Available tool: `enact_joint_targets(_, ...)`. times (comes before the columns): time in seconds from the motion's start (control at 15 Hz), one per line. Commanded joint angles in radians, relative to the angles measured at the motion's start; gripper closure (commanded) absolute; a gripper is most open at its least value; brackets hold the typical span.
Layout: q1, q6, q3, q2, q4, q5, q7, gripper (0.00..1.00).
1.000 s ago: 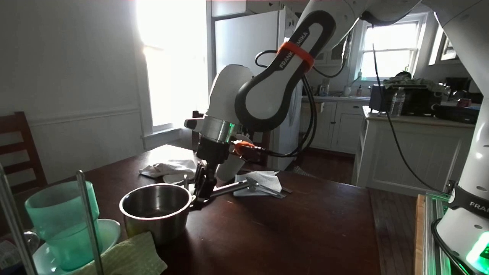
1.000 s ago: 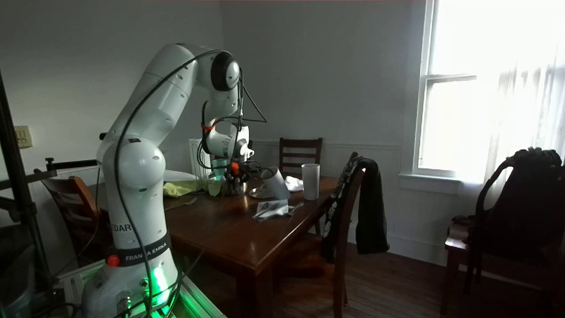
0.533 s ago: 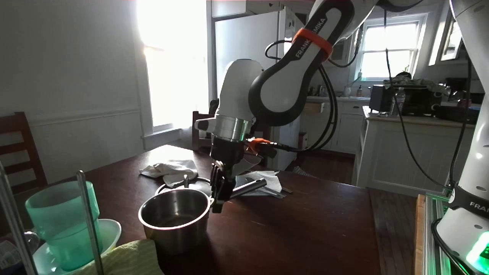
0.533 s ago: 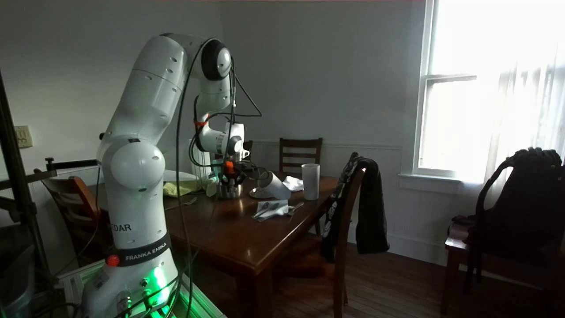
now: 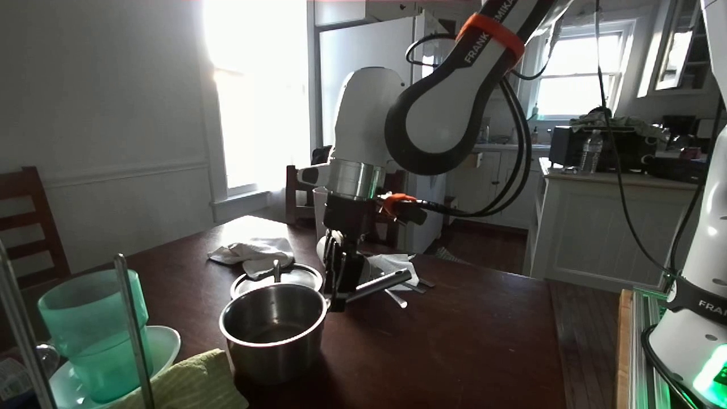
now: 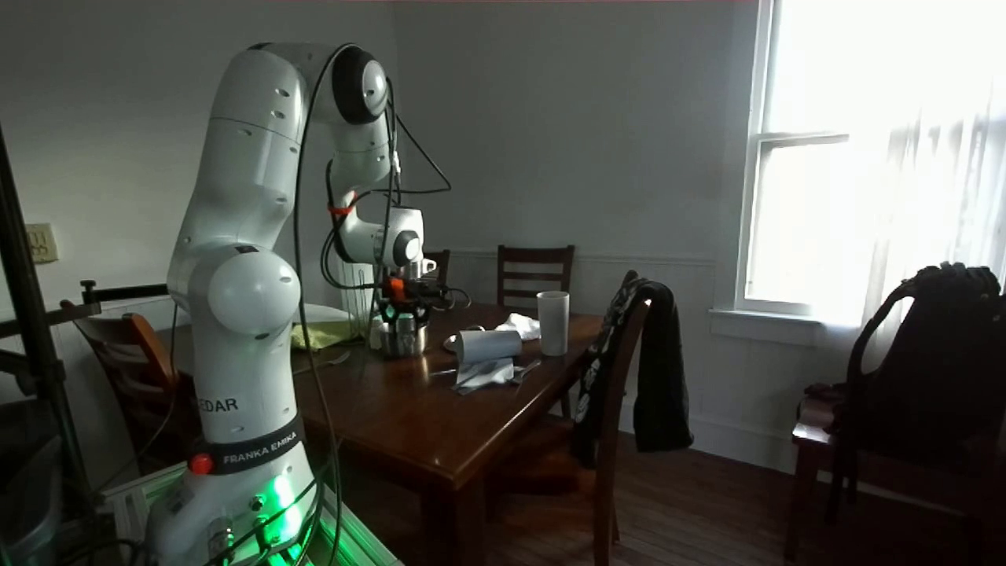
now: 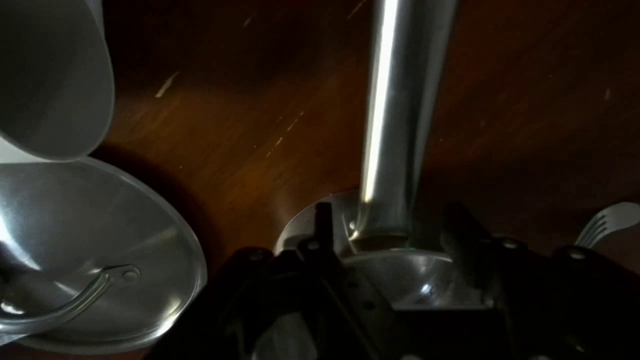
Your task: Move the pot to the middle of the table
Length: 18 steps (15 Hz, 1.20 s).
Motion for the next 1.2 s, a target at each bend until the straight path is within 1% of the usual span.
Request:
enact_joint_targets(0.0,0.074,-0.013,-0.066,-0.107,-0.04,0.031,0.073,0.09)
enact_joint_targets(0.07,0.094,-0.014,-0.085,-0.126,-0.042,0.023,0.102,0.01)
enact_joint_targets(0.13,0.108,-0.019,-0.097,-0.141,-0.041,0.03,0.127,0.0)
enact_joint_targets(0.2,0.131,-0.027,-0.119,-0.161,-0.038,0.018,0.173,0.0)
enact_joint_targets(0.47,0.188,-0.094,-0.154,-0.209,-0.004,0.05,0.318,0.0)
enact_joint_targets(0.8,0.246,-0.199,-0.197,-0.255,0.038,0.004,0.542,0.0)
enact_joint_targets(0.93,0.257,-0.265,-0.199,-0.261,0.065,0.019,0.575,0.0)
enact_joint_targets(1.0,0.253,-0.206,-0.201,-0.242,0.045,0.018,0.522,0.0)
enact_joint_targets(1.13,0.258,-0.235,-0.202,-0.249,0.058,0.017,0.547,0.0)
